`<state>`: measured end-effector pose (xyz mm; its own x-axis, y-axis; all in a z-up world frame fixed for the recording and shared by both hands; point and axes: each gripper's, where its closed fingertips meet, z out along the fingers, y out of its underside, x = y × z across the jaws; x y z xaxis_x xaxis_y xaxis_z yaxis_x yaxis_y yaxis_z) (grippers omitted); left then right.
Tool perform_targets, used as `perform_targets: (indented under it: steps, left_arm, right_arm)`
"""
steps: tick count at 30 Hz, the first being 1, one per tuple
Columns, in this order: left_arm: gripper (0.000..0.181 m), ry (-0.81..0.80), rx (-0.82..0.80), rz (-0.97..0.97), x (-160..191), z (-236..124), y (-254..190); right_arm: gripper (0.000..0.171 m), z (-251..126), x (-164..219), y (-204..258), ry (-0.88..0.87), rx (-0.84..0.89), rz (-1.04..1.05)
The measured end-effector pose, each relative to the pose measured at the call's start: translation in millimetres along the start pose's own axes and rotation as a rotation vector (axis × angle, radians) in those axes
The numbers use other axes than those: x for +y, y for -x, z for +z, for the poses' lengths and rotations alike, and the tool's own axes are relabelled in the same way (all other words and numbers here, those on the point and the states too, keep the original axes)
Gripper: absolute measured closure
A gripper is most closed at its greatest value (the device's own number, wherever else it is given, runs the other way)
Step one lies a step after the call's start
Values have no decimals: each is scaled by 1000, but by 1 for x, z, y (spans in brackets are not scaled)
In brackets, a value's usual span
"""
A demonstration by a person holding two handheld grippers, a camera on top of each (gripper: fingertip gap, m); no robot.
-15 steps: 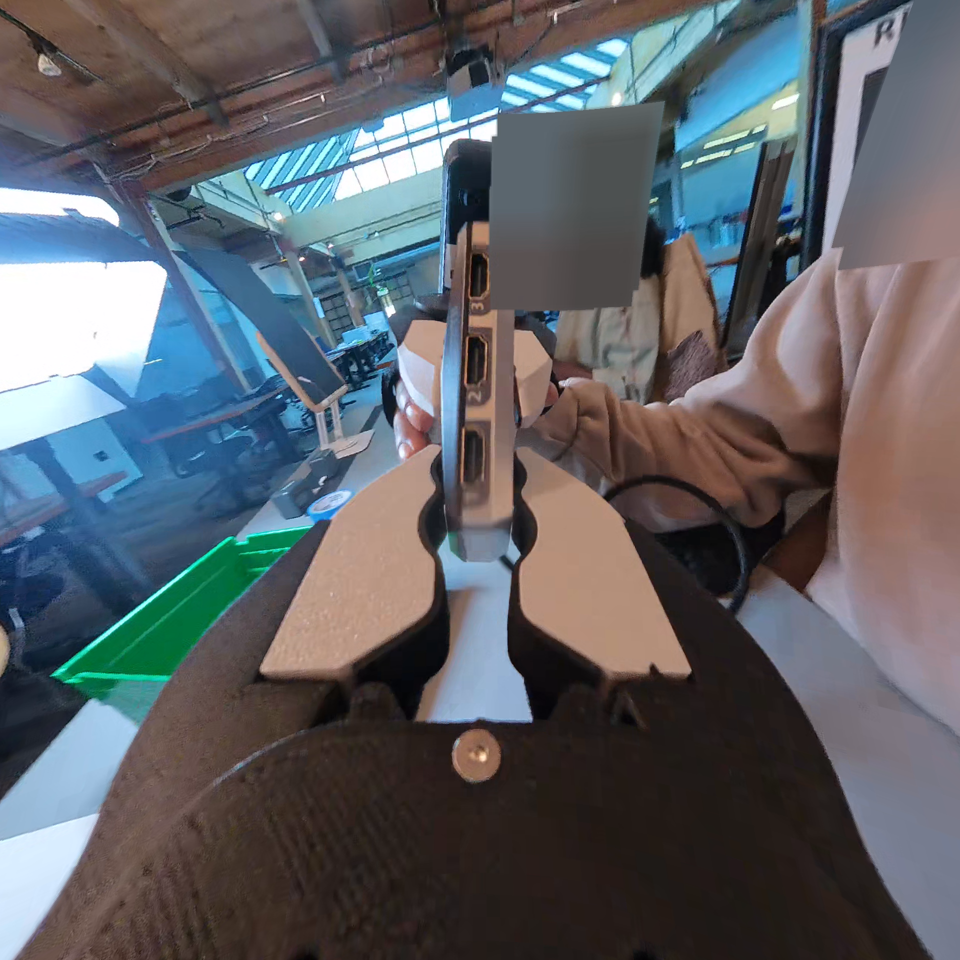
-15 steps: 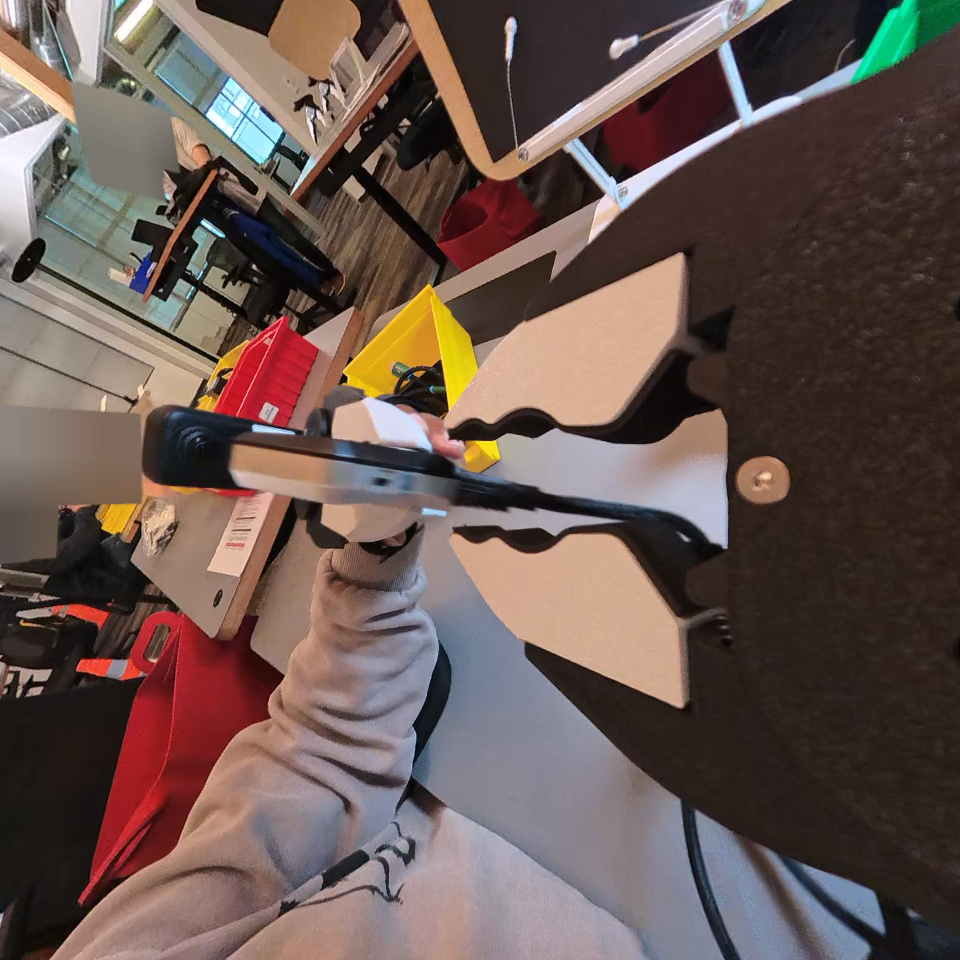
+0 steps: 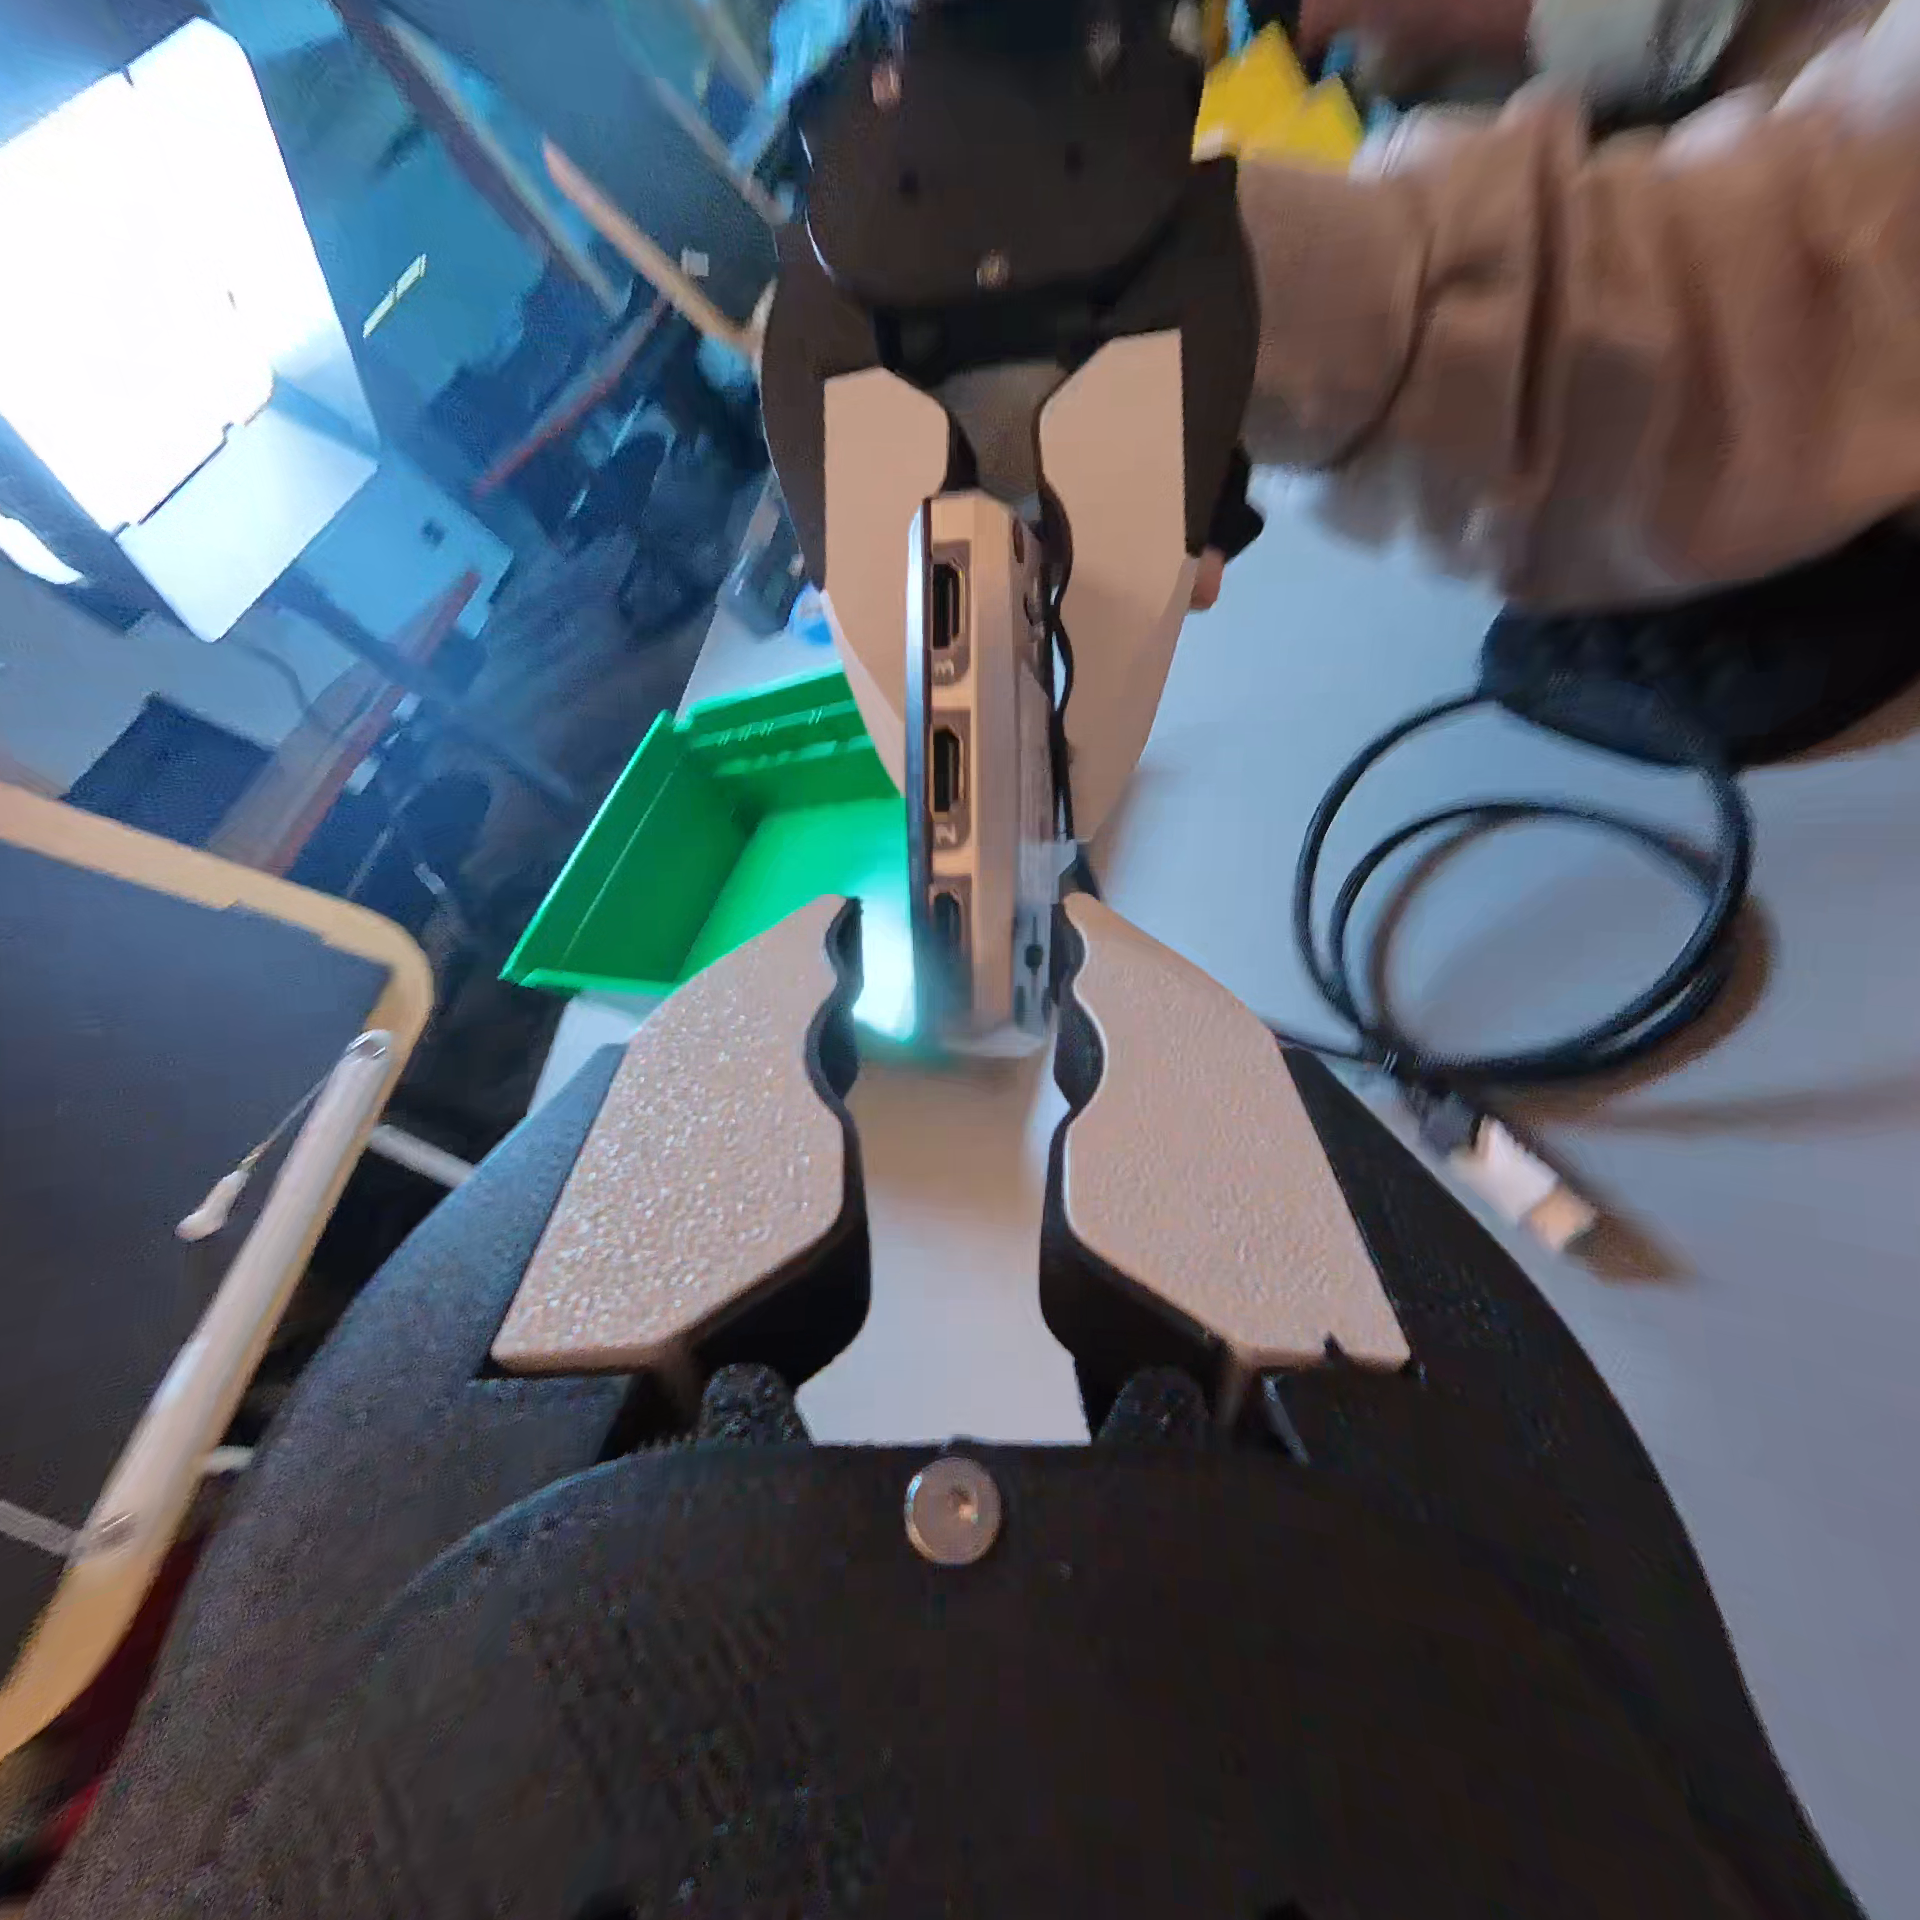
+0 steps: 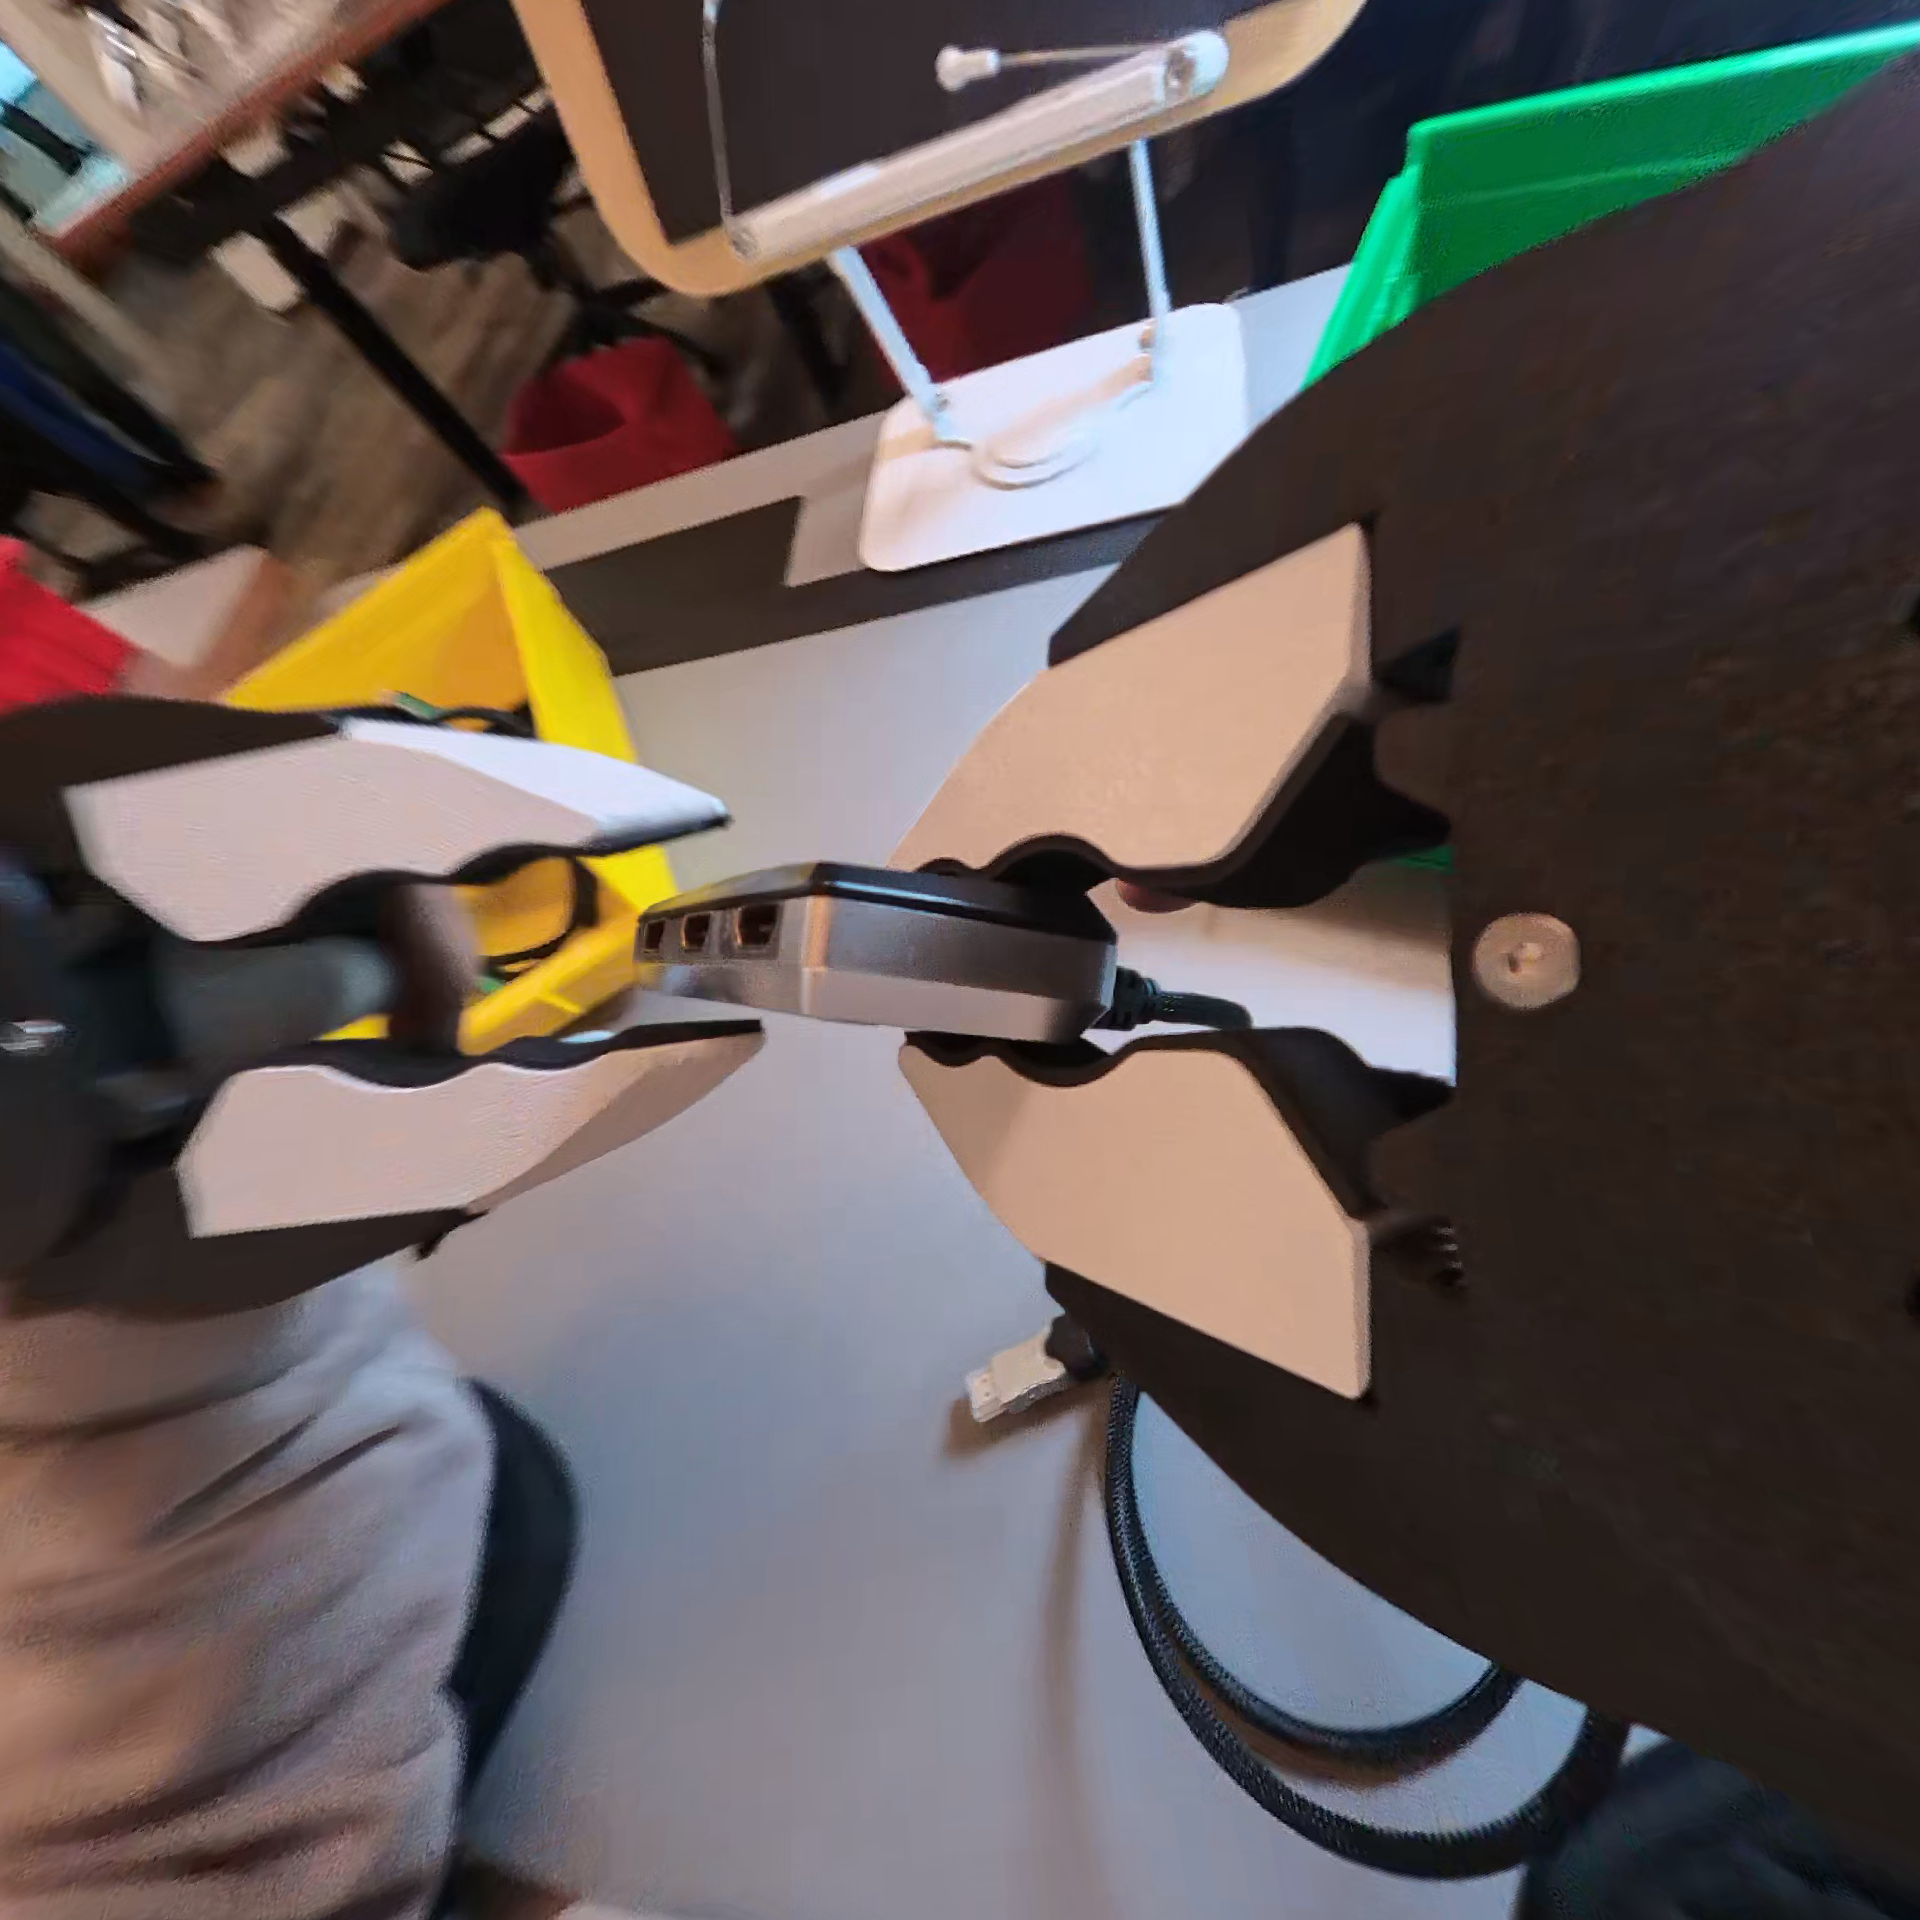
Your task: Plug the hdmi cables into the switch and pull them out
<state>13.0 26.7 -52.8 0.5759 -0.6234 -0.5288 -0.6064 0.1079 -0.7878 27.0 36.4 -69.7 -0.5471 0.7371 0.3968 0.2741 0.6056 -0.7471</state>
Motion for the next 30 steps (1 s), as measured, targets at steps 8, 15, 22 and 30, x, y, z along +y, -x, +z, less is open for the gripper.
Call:
perform_targets:
  steps: [8,15,22,30]
  left_arm:
    - [155,145,85,115,16,21,-27]
    - [159,-340,86,-54,-44,-38,-1]
    - [159,-661,161,-151,-83,-71,-1]
    - [158,-706,158,-212,-75,-69,8]
  right_arm:
    - [149,12,4,17,119,-19,-84]
    - [137,-59,-46,-11,-464,-33,74]
    - [141,-10,13,-42,-387,22,202]
    - [139,-24,-58,-3,-606,-59,60]
